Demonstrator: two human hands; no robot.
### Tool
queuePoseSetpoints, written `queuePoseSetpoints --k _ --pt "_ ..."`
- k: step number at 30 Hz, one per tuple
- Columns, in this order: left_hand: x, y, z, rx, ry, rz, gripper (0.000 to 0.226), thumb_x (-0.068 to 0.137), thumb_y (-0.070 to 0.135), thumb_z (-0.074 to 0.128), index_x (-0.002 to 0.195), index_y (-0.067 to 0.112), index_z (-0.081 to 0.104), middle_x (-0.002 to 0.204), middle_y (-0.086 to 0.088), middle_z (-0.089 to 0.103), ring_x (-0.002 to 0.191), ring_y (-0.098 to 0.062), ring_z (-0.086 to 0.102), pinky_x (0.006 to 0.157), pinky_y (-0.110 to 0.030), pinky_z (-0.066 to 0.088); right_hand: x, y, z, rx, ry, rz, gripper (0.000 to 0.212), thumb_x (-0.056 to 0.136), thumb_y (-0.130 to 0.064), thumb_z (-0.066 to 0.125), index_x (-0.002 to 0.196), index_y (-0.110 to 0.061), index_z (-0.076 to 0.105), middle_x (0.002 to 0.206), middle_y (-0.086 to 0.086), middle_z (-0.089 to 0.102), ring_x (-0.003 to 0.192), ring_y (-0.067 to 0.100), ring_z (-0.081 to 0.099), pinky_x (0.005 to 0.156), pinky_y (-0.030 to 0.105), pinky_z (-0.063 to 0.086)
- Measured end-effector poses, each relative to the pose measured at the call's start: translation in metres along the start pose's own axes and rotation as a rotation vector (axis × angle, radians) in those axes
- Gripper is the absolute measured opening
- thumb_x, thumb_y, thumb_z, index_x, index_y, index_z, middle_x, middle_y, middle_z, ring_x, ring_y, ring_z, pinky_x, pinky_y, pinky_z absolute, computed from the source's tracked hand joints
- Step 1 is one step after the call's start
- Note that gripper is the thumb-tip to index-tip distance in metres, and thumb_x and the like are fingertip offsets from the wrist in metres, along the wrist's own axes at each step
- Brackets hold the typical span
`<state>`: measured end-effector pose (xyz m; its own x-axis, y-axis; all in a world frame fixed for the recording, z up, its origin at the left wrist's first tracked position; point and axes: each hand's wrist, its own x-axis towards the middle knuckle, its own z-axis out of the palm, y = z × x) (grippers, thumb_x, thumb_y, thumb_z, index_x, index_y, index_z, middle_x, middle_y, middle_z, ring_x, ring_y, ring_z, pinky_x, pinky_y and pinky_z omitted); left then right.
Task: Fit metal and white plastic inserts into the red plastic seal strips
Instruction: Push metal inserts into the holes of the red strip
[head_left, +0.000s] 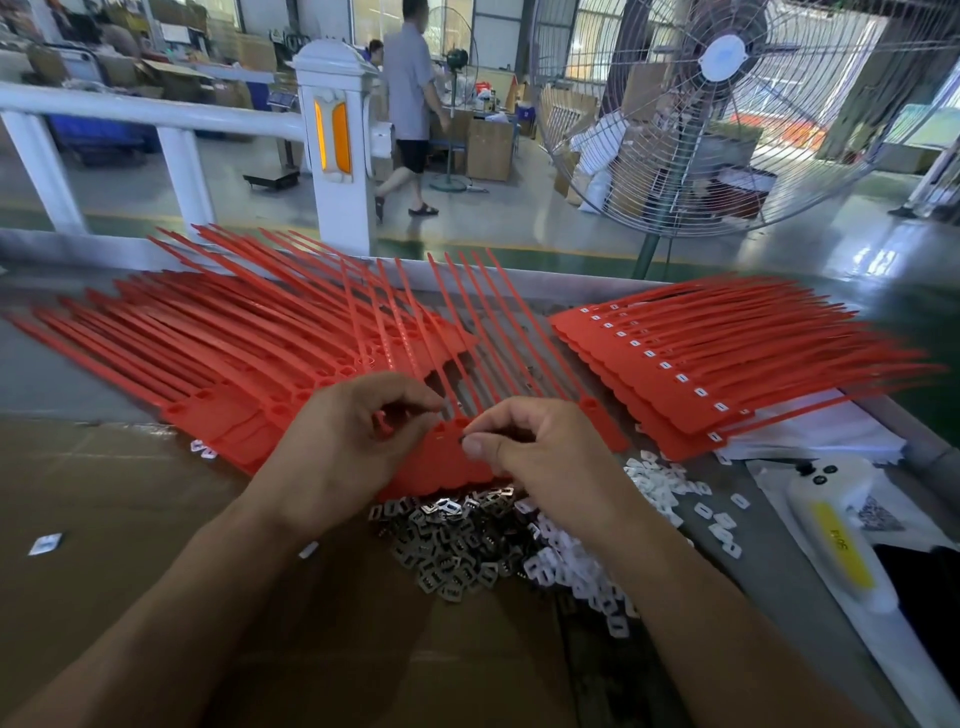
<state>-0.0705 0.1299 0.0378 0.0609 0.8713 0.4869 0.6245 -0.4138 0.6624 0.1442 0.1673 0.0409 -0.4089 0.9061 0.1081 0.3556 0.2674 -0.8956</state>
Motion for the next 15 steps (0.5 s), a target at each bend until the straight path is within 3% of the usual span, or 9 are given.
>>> queuePoseSetpoints --k 3,5,9,15 --pt "-0.0015 0.0013 0.0050 0.005 -0.004 0.078 0.018 0.088 0.020 0.074 0.102 0.030 0.071 0.094 0.015 0.070 0.086 -0.013 0.065 0.071 -0.022 0.050 0.0008 0.0013 -0.0018 0.065 0.004 0.068 0.003 0.093 -0.036 0.076 0.093 -0.038 0.076 0.086 -0.013 0.077 0.072 -0.001 0.067 0.067 0.021 0.050" --pt "-0.0018 0.0009 0.0067 0.040 -0.018 0.132 0.019 0.087 0.024 0.074 0.105 0.029 0.070 0.094 0.014 0.069 0.084 -0.013 0.065 0.070 -0.025 0.050 0.0018 0.0008 -0.0016 0.104 -0.007 0.098 0.005 0.094 -0.035 0.074 0.094 -0.039 0.076 0.088 -0.012 0.078 0.072 -0.001 0.067 0.067 0.024 0.051" --pt "-0.0021 0.0039 0.0086 0.109 -0.017 0.237 0.019 0.088 0.037 0.072 0.105 0.029 0.067 0.094 0.016 0.064 0.085 -0.012 0.063 0.069 -0.024 0.050 0.0033 -0.0011 -0.0007 0.119 -0.029 0.101 0.010 0.097 -0.031 0.071 0.093 -0.038 0.077 0.076 -0.015 0.074 0.069 -0.002 0.065 0.063 0.019 0.048" --pt "-0.0021 0.0099 0.0076 0.200 -0.043 0.296 0.017 0.095 0.039 0.068 0.106 0.027 0.069 0.098 0.015 0.063 0.090 -0.010 0.062 0.076 -0.034 0.053 0.0031 -0.0010 -0.0014 0.087 -0.081 0.084 0.014 0.101 -0.031 0.065 0.092 -0.029 0.076 0.071 -0.015 0.070 0.065 -0.004 0.059 0.060 0.013 0.045"
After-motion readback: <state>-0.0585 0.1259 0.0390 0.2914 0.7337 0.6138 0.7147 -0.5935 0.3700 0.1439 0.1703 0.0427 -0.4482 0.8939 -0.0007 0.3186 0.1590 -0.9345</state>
